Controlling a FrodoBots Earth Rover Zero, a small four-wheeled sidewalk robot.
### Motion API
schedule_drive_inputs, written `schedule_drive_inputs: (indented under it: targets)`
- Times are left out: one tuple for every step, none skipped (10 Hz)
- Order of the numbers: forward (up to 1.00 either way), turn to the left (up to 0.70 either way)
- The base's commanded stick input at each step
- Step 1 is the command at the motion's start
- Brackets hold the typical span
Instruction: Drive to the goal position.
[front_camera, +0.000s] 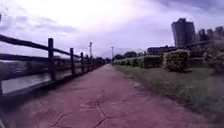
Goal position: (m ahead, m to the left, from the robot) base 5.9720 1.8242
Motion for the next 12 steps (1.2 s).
schedule_drive_inputs:
  targets:
    - [1.00,0.00]
    - [1.00,0.00]
    - [1.00,0.00]
    - [1.00,0.00]
    - [1.00,0.00]
    - [1.00,0.00]
    - [1.00,0.00]
    - [1.00,0.00]
    - [1.00,0.00]
    - [1.00,0.00]
    - [1.00,0.00]
    - [1.00,0.00]
